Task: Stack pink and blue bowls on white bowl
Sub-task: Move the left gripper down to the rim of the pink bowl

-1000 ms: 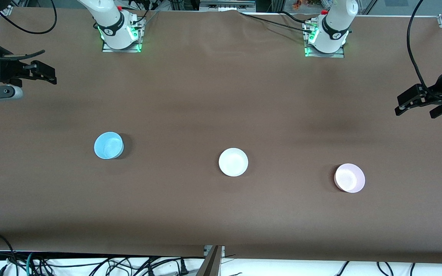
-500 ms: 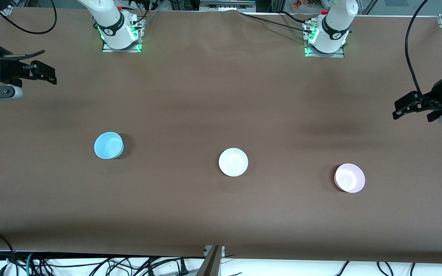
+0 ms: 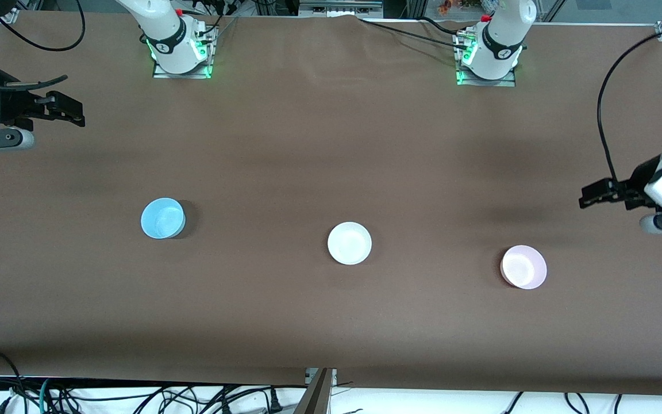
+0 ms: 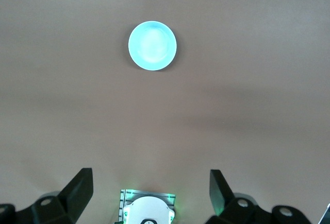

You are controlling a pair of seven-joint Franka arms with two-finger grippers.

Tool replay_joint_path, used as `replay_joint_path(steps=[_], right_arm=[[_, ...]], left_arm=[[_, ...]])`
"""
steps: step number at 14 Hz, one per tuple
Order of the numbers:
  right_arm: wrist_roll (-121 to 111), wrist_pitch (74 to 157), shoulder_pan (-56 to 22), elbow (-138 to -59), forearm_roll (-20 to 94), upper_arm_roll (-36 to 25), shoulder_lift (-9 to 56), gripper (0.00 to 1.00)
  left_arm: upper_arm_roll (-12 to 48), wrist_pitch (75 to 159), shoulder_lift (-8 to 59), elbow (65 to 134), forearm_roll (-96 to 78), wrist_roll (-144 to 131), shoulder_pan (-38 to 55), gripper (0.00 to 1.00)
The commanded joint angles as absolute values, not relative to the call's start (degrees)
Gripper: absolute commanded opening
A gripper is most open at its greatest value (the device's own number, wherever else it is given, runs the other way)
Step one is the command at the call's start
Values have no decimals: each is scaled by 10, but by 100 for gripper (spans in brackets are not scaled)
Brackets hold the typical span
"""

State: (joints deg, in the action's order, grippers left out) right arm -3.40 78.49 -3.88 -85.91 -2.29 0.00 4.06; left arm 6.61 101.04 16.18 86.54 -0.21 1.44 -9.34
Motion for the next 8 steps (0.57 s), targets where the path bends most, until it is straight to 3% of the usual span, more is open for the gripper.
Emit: replay_joint_path(steps=[1, 8], right_arm=[[-42, 787, -38, -848, -30, 4, 47, 100], [-43, 787, -37, -847, -30, 4, 47, 100]], left_arm=[[69, 1061, 212, 860, 6, 24, -114, 100], [69, 1228, 316, 896, 7, 20, -120, 100]])
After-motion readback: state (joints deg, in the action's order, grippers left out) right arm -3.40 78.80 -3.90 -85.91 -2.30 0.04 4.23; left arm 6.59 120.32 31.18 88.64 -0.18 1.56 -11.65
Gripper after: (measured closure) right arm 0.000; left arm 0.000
